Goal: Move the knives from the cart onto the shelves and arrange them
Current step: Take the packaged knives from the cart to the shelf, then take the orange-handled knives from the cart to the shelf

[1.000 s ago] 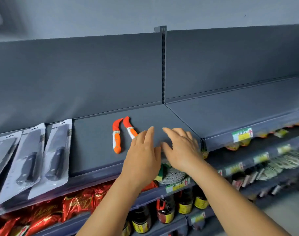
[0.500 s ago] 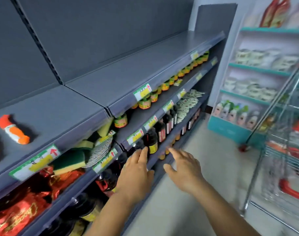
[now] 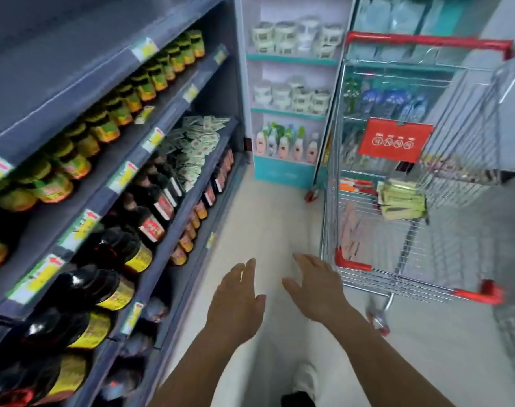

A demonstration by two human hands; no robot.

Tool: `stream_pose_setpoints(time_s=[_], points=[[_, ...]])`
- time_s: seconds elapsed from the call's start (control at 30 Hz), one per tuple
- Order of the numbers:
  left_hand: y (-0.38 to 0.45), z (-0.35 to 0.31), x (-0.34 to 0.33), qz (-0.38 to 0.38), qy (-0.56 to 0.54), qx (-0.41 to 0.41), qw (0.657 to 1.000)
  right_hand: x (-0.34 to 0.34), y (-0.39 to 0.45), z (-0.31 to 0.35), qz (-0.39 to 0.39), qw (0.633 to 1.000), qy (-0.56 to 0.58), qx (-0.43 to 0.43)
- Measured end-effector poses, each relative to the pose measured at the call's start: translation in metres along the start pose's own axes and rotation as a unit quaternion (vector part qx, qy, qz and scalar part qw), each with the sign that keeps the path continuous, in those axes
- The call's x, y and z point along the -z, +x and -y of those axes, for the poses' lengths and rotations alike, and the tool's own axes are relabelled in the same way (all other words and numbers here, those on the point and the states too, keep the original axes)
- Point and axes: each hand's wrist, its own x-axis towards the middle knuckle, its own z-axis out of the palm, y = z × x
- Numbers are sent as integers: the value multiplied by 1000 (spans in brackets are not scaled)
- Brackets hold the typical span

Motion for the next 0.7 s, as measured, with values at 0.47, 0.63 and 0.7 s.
stream_pose_setpoints(time_s=[0.47, 0.63, 0.7], points=[[134, -143, -35, 63, 0, -116, 991, 71, 72, -139, -53, 986, 65, -146], [205, -179, -31, 63, -5, -142, 988, 96, 122, -163, -77, 978, 76, -178], [236, -193, -29, 59, -14, -153, 986, 108, 146, -170, -88, 975, 77, -189]])
